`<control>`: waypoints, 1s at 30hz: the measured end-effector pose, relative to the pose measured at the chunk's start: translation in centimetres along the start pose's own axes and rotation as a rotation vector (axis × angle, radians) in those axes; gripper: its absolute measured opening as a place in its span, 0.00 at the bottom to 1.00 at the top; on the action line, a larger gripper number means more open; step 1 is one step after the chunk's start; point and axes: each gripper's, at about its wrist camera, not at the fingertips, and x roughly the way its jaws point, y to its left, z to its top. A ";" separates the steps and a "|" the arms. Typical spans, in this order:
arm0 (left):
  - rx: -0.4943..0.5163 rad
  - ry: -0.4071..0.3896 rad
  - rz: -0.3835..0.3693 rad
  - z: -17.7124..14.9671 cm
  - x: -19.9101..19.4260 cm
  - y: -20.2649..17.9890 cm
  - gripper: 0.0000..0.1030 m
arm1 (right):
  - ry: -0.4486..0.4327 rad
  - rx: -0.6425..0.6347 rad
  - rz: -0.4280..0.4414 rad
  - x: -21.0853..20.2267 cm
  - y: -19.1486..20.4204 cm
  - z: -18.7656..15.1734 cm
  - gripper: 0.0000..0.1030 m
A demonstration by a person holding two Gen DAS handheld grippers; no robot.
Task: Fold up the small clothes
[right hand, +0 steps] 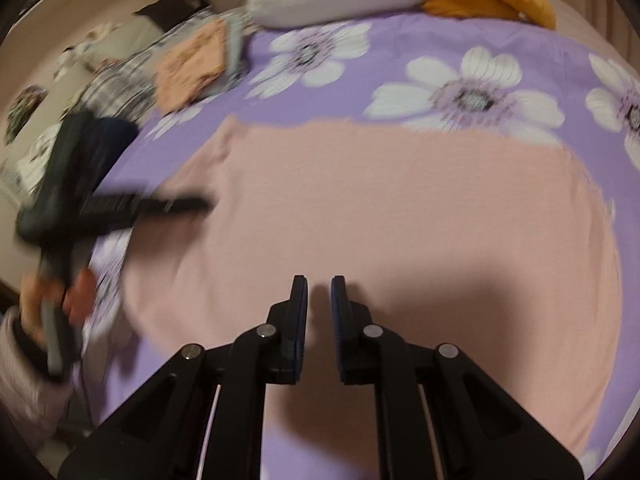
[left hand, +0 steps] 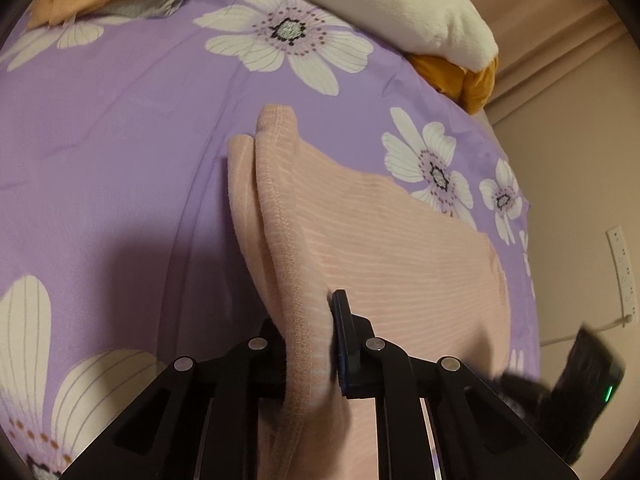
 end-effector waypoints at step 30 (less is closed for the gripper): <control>0.328 0.238 0.082 -4.4 8.7 -21.7 0.12 | -0.235 0.590 0.211 -7.0 -16.2 -5.4 0.40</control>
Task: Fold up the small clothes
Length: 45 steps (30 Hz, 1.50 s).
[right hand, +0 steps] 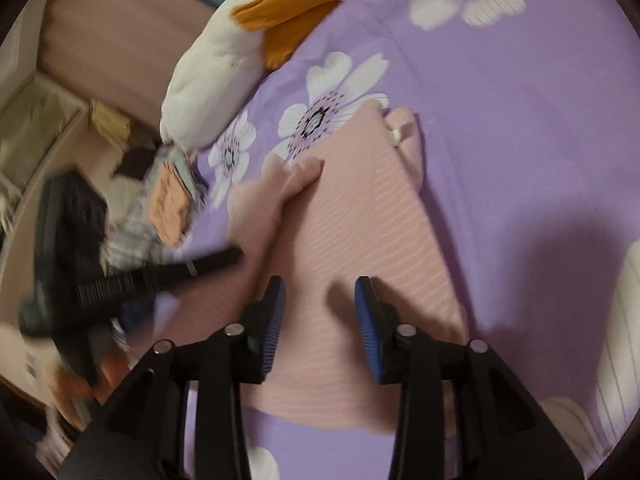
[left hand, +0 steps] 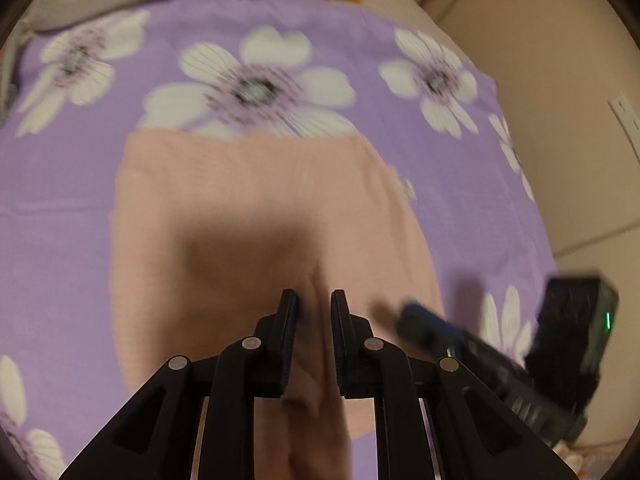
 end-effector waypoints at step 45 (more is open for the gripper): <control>0.083 -0.166 0.076 -3.5 -2.4 3.4 0.37 | -0.032 -0.177 -0.304 1.6 1.2 8.5 0.33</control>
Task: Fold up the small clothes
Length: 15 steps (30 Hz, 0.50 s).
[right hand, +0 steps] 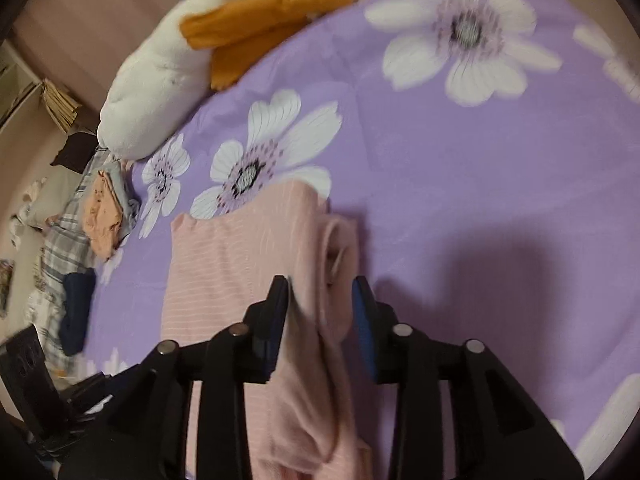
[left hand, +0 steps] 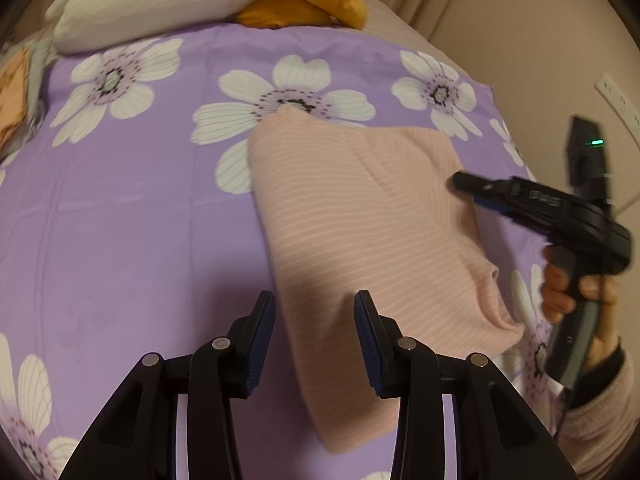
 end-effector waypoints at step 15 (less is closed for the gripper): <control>0.073 -0.015 0.069 -1.1 1.4 -1.9 0.37 | 0.015 -0.355 0.036 -4.8 4.2 -8.5 0.21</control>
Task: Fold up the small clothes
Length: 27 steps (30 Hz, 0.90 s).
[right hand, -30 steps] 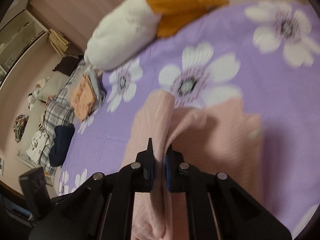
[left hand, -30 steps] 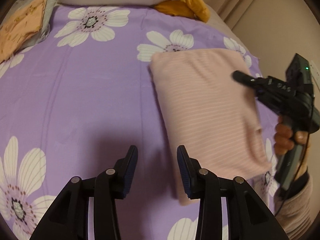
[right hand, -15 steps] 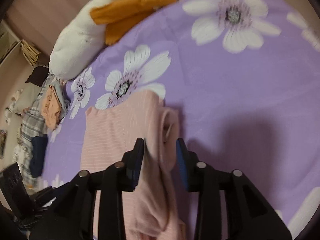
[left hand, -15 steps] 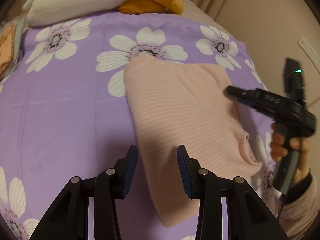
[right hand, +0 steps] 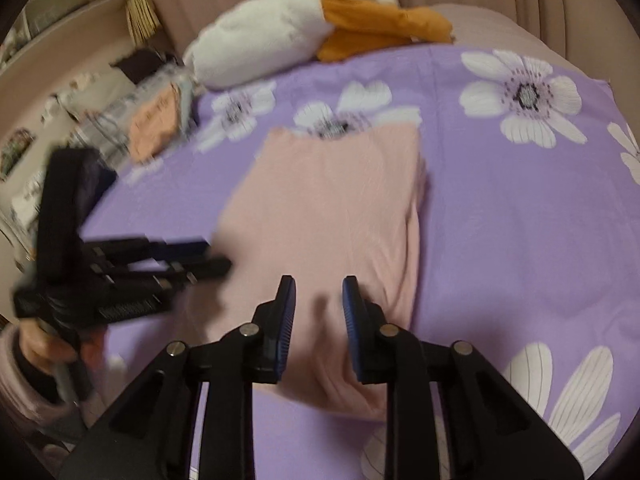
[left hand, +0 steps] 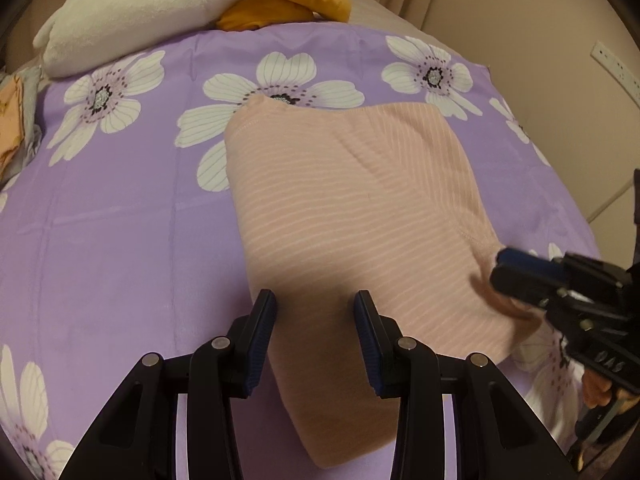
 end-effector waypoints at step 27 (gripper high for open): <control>0.031 0.012 0.000 -3.7 -1.0 -1.1 0.37 | 0.088 0.087 -0.047 0.6 -1.2 -4.5 0.22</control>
